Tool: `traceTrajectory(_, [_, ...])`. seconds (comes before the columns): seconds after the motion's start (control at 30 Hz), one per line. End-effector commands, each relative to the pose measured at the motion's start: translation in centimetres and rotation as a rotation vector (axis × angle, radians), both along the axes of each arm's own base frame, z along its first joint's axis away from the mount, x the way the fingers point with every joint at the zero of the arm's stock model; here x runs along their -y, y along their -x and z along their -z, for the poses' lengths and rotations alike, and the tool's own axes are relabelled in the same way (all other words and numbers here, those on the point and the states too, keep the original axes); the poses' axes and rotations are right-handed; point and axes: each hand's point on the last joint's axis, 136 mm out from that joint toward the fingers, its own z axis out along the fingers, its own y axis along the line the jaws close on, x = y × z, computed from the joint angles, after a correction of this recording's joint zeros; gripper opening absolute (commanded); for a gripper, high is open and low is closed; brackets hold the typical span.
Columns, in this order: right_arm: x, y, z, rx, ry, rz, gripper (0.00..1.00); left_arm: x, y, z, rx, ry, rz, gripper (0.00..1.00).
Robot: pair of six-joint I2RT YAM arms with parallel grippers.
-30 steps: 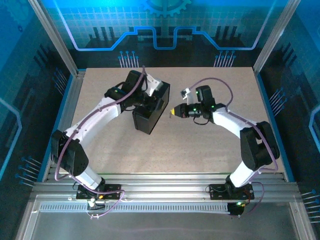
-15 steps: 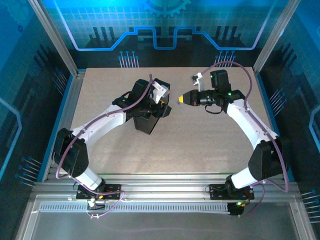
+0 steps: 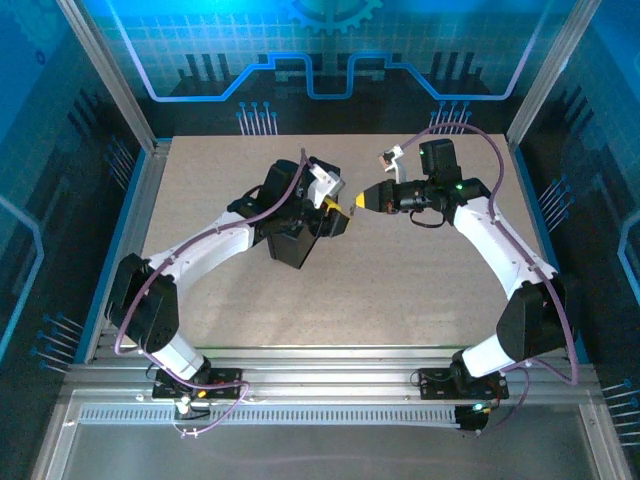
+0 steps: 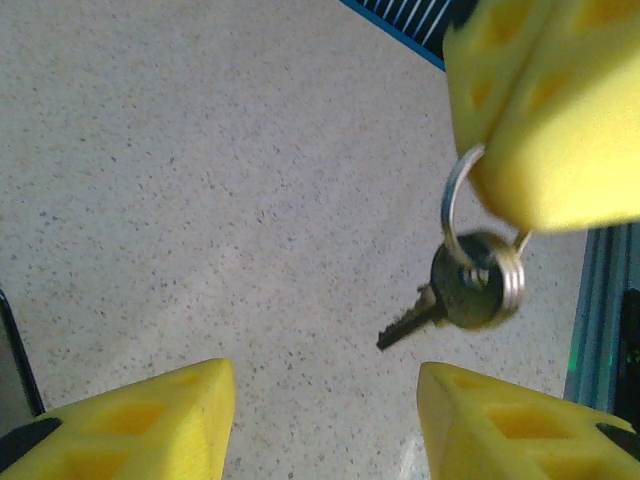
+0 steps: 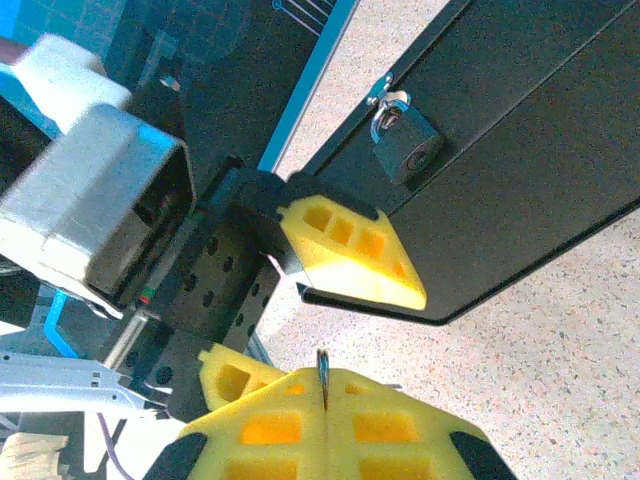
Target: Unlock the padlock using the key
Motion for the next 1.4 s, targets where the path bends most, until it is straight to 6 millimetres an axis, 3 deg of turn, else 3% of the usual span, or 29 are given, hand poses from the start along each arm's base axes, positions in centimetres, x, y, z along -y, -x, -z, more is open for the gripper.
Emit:
traceTrajectory(0.0, [-0.3,0.7,-2.1,0.018,-0.028,-0.015,0.03,0.3,1.7,-0.4,0.024,0.006,0.087,0.51])
traceTrajectory(0.2, [-1.3,1.3,-2.2,0.016,-0.044,-0.064,0.03,0.4,1.1,-0.4,0.048,0.015,0.073,0.49])
traceTrajectory(0.3, [-1.5,1.5,-2.0,0.006,-0.046,-0.076,0.04,0.4,0.9,-0.5,0.065,0.01,0.074,0.38])
traceTrajectory(0.47, [-1.7,1.6,-1.8,-0.002,-0.047,-0.085,0.04,0.3,0.7,-0.6,0.08,0.006,0.074,0.27])
traceTrajectory(0.77, [-2.2,1.7,-0.9,-0.035,-0.047,-0.104,0.04,0.2,0.8,-0.8,0.097,0.022,0.07,0.26])
traceTrajectory(0.97, [-2.4,1.7,-0.2,-0.053,-0.037,-0.109,0.04,0.0,0.7,-0.9,0.11,0.027,0.068,0.19])
traceTrajectory(1.1, [-2.3,1.7,0.3,-0.061,-0.023,-0.102,0.04,-0.1,0.8,-1.0,0.12,0.03,0.071,0.09])
traceTrajectory(1.37, [-2.0,1.3,2.1,-0.101,0.003,-0.087,0.04,-0.7,0.8,-1.4,0.135,0.07,0.057,0.04])
